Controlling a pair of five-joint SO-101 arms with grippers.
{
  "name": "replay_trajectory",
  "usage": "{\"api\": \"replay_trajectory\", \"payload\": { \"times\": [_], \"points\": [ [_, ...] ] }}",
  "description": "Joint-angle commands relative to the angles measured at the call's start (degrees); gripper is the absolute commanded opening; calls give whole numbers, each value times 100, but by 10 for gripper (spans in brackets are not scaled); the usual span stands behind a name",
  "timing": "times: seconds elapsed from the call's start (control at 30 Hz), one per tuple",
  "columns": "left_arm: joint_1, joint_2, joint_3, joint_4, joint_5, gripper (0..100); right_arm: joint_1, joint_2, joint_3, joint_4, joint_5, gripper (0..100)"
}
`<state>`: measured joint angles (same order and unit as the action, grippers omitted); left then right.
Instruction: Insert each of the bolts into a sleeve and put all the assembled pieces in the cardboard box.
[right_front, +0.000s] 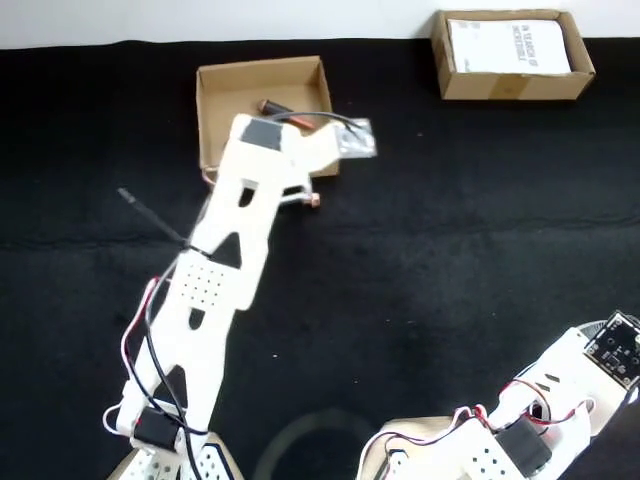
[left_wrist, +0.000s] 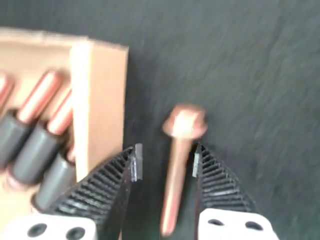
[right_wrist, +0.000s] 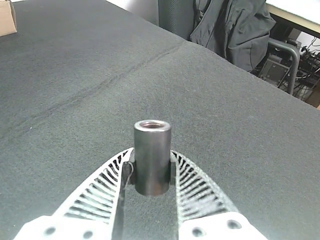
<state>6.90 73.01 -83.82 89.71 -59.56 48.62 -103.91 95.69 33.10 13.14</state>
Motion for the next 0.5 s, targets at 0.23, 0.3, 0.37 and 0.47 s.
{"api": "replay_trajectory", "payload": {
  "times": [0.23,0.3,0.37,0.47],
  "points": [
    [-382,22,-453,88,79,192,-57,-145,752,-110,70,8],
    [-295,66,-453,88,79,192,-57,-145,752,-110,70,8],
    [-180,57,-453,97,88,192,-57,-145,752,-119,70,8],
    [48,57,-462,97,88,192,-57,-145,752,-119,70,8]
  ]
}}
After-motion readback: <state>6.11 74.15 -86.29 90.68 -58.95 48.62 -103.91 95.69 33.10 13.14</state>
